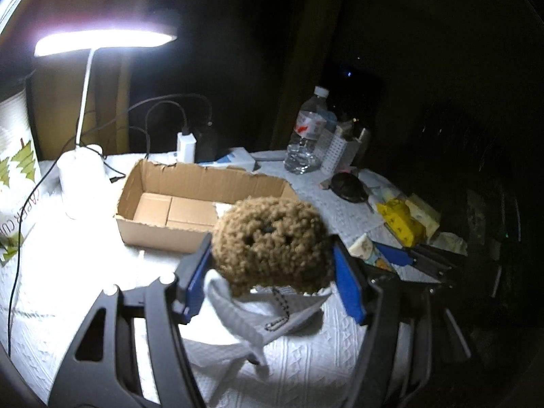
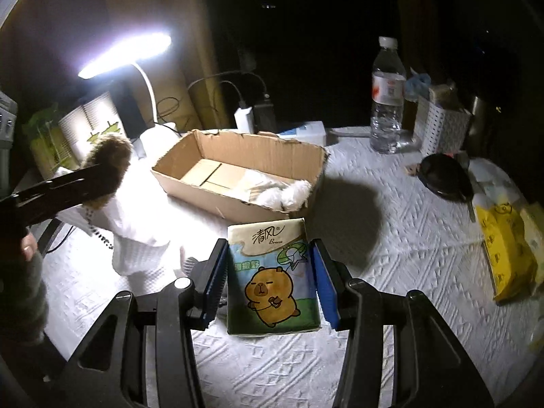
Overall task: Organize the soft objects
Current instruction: 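Carry the sponge and tissue pack with both grippers toward the cardboard box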
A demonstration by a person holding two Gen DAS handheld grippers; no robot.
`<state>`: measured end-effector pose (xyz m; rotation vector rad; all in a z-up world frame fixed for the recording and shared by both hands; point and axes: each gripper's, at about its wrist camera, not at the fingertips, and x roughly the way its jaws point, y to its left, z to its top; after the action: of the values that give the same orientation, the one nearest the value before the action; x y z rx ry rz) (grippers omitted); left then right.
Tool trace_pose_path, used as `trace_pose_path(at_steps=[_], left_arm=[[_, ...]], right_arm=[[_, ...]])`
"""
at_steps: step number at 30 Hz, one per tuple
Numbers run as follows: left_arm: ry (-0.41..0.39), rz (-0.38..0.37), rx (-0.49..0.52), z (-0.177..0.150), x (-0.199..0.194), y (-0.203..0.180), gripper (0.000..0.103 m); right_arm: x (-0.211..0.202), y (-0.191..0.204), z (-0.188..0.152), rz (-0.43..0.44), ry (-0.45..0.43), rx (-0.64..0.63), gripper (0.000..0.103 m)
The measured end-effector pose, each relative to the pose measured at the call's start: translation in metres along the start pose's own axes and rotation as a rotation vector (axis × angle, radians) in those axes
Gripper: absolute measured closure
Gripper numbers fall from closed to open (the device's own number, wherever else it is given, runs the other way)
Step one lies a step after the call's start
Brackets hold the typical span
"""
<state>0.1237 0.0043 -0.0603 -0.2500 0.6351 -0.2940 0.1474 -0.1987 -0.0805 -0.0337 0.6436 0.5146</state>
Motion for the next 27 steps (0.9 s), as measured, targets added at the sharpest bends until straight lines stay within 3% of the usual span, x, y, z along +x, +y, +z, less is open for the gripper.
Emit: trace_pose_path(at_steps=[8,19,27], left_arm=[[0.047,0.045,-0.005,-0.021,0.007,0.014,0.037],[0.062,0.133,-0.084,-0.059,-0.004,0.071,0.038],[0.099,0.158,-0.183,-0.090,-0.004,0.117,0.037]], right_arm=[[0.003,0.028,0.004,0.095,-0.005,-0.016,0.053],[0.071,0.090,-0.013,0.255,0.146,-0.026,0.053],[0.088,0.118,-0.026,0.257,0.190,-0.045,0.053]])
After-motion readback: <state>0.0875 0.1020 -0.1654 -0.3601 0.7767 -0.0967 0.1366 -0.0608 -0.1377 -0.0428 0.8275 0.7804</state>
